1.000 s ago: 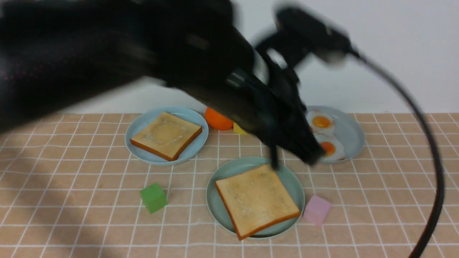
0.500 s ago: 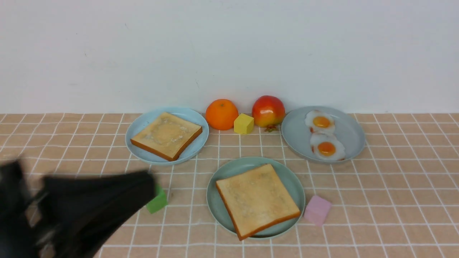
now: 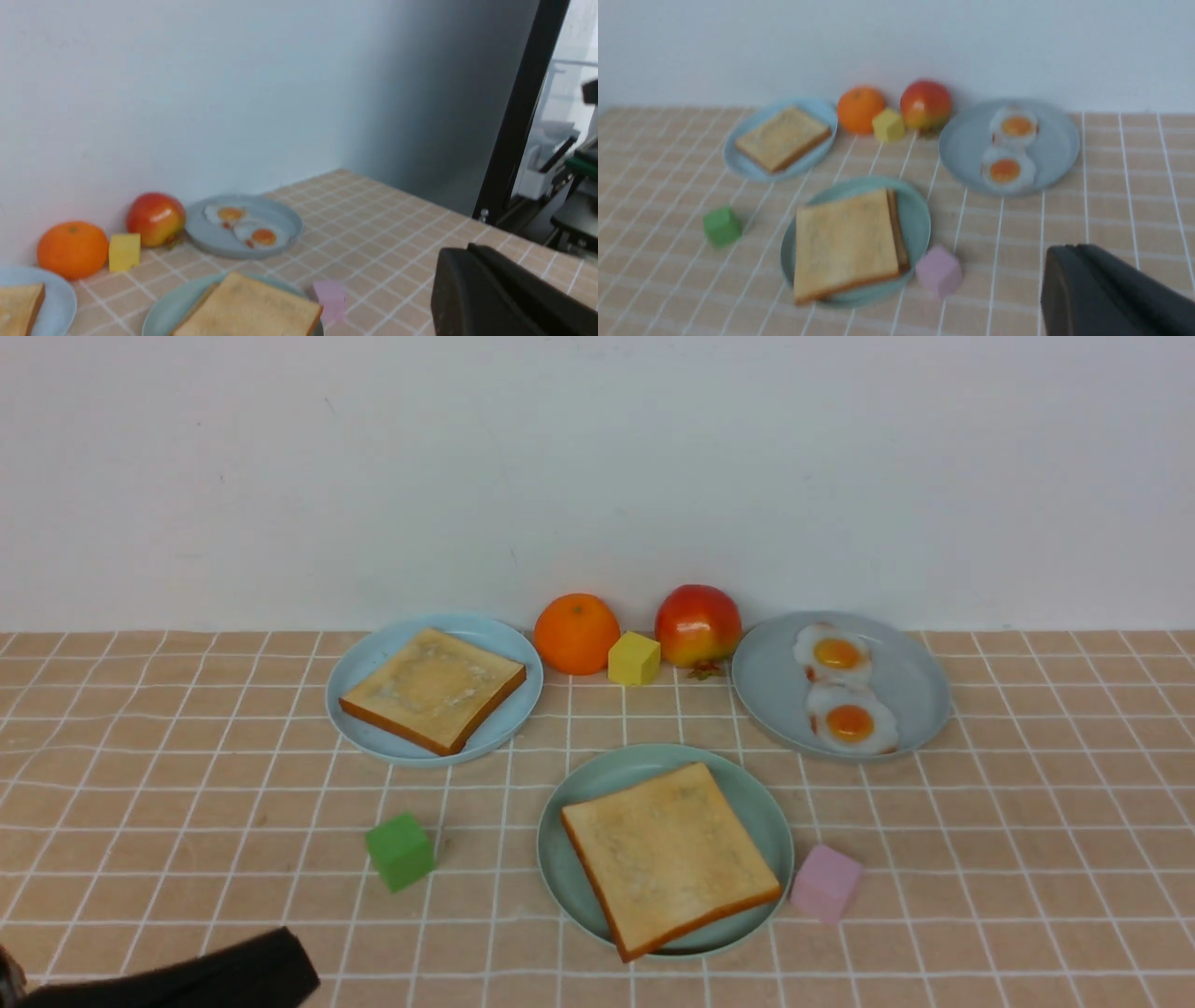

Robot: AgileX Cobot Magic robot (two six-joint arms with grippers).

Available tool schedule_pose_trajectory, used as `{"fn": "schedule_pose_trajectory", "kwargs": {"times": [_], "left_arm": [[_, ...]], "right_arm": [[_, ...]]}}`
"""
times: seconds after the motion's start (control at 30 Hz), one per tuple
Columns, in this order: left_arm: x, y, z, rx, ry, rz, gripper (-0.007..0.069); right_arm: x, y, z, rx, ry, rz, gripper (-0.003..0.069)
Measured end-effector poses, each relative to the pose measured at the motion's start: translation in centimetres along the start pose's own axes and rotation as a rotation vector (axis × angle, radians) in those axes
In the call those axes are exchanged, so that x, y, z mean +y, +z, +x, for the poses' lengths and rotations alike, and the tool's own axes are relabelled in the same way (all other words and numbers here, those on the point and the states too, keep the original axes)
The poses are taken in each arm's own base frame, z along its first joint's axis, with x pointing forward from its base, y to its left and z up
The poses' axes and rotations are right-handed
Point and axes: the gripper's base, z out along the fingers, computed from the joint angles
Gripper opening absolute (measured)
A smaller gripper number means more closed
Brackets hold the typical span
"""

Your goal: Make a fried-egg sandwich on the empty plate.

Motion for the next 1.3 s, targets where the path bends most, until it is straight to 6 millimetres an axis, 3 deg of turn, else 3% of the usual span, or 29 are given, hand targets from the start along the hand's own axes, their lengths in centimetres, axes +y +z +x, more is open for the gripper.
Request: {"fn": "schedule_pose_trajectory", "kwargs": {"times": [0.2,0.47,0.73,1.03,1.3], "left_arm": [[0.0,0.0,0.5,0.051,0.0,-0.001,-0.0013],[0.0,0.0,0.8,0.083,-0.003,-0.001,-0.0013],[0.0,0.0,0.8,0.089,-0.007,-0.002,-0.0013],[0.0,0.0,0.9,0.093,-0.007,-0.002,-0.0013],[0.0,0.0,0.9,0.098,-0.008,-0.003,-0.0007]], "right_arm": [[-1.1,2.1,1.6,-0.115,0.039,0.028,0.0006],[-1.9,3.5,4.6,-0.04,0.052,0.052,0.0013],[-3.2,3.3,7.2,-0.074,-0.166,0.149,0.0002],[-5.1,3.5,16.0,-0.067,-0.13,0.216,-0.0006],[-5.2,3.4,16.6,0.0,-0.132,0.223,-0.0006]]}}
